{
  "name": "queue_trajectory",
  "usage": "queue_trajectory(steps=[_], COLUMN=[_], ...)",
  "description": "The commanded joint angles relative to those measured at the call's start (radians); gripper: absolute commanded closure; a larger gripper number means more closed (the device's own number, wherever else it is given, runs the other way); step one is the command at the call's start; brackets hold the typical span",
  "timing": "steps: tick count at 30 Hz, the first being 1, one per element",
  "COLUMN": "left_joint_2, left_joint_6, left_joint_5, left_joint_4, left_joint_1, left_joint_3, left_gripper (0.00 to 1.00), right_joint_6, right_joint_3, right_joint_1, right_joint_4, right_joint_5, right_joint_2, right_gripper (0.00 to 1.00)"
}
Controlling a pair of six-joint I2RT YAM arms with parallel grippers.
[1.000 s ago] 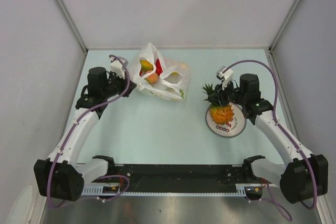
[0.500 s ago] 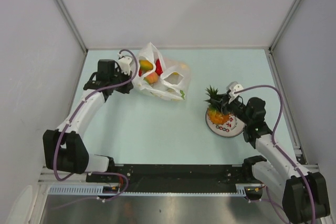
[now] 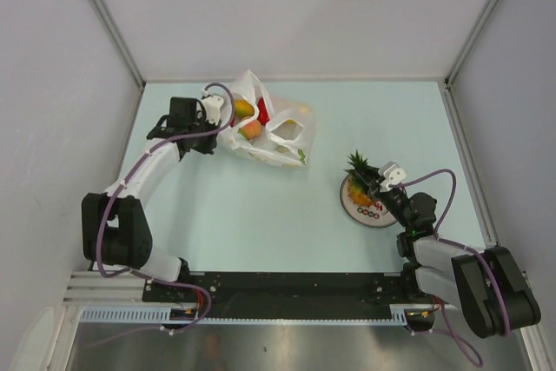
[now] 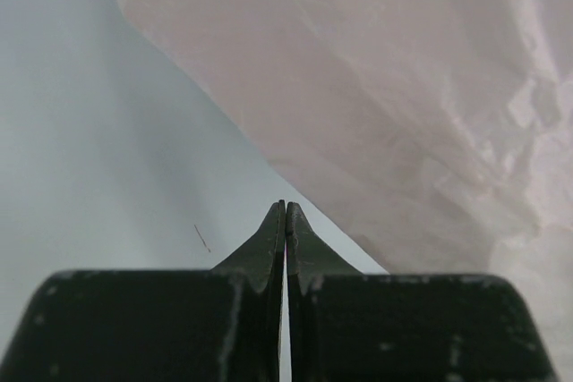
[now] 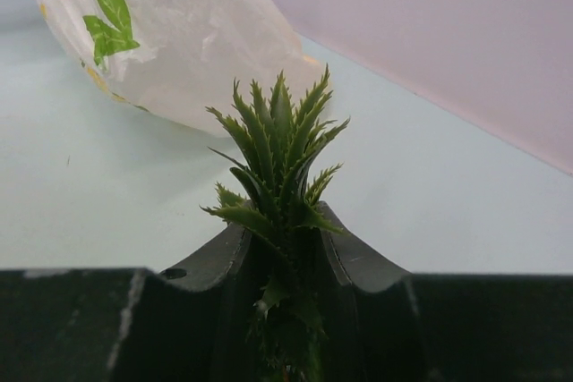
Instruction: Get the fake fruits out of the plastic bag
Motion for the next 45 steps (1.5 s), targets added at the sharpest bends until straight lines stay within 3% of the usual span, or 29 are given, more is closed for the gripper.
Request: queue_trajectory(steps=[1, 7, 9, 10, 16, 20, 26, 31, 34, 38, 41, 42, 45], left_joint_2=[0.005, -0.021, -0.029, -0.037, -0.078, -0.116, -0.173, -0.206, -0.242, -0.319, -0.392, -0.406, -0.465], left_joint_6=[0.040, 0.046, 0.046, 0.045, 0.022, -0.006, -0.072, -0.122, -0.164, -0.217, -0.271, -0.274, -0.279], left_joint_5=[-0.040, -0.048, -0.045, -0.039, -0.020, 0.006, 0.076, 0.162, 0.219, 0.237, 0.250, 0.256, 0.260], left_joint_4=[0.027, 0.016, 0.017, 0.022, 0.053, 0.057, 0.063, 0.066, 0.083, 0.096, 0.105, 0.099, 0.076], left_joint_1=[-0.002, -0.006, -0.006, -0.006, -0.005, -0.005, -0.005, -0.005, -0.006, -0.006, -0.005, -0.005, 0.001], left_joint_3=[0.055, 0.049, 0.038, 0.033, 0.004, -0.016, -0.043, -0.043, -0.060, -0.106, -0.157, -0.160, -0.168], left_gripper=[1.00, 1.00, 1.00, 1.00, 1.00, 1.00, 1.00, 1.00, 1.00, 1.00, 1.00, 1.00, 1.00], right_joint_6=[-0.041, -0.038, -0.050, -0.057, -0.087, -0.118, -0.124, -0.104, -0.087, -0.064, -0.038, -0.018, 0.018], right_joint_3=[-0.030, -0.040, -0.045, -0.044, -0.024, 0.067, 0.215, 0.457, 0.605, 0.738, 0.814, 0.835, 0.893], right_joint_1=[0.004, -0.011, -0.014, -0.013, -0.017, -0.016, -0.010, 0.048, 0.140, 0.315, 0.459, 0.517, 0.593], right_joint_4=[0.176, 0.137, 0.131, 0.125, -0.045, -0.407, -0.801, -1.016, -1.062, -0.999, -0.903, -0.881, -0.782], right_joint_5=[0.011, 0.024, 0.010, 0.010, -0.004, -0.013, -0.051, -0.051, -0.025, 0.040, 0.067, 0.059, 0.123], right_joint_2=[0.037, 0.014, -0.013, -0.026, -0.229, -0.421, -0.632, -0.591, -0.462, -0.275, -0.088, -0.045, 0.136], right_gripper=[0.84, 0.20, 0.10, 0.00, 0.00, 0.00, 0.00, 0.00, 0.00, 0.13, 0.50, 0.71, 0.96])
